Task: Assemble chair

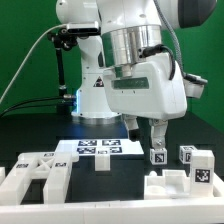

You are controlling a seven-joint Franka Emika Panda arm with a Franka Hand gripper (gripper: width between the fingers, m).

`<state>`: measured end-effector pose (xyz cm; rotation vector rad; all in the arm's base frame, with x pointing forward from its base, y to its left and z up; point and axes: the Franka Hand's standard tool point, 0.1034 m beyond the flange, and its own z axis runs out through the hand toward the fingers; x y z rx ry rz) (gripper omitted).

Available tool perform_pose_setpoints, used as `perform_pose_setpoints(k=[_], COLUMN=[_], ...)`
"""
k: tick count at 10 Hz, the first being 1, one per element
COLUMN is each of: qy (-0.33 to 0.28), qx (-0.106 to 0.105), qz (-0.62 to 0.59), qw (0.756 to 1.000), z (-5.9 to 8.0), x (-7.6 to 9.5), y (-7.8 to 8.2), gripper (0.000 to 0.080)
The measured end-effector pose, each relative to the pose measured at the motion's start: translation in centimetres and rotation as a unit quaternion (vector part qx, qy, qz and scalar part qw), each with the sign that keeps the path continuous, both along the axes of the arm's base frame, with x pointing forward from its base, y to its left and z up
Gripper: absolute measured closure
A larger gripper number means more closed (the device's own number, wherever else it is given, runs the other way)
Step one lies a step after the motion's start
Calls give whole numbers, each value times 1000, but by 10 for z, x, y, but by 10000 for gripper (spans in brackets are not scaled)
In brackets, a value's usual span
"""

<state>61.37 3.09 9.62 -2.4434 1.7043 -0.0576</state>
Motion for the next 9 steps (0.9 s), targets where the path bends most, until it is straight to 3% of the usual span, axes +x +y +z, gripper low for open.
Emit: perform_pose_setpoints(k=[2, 4, 6, 9], qy=[-6, 2, 27, 16], qx=[-9, -21, -31, -38], qz=[72, 202, 268, 347], qw=[997, 979, 962, 937], z=[-2, -23, -39, -38], x=[-2, -32, -55, -53], y=[-1, -14, -15, -18], gripper=[150, 150, 150, 150])
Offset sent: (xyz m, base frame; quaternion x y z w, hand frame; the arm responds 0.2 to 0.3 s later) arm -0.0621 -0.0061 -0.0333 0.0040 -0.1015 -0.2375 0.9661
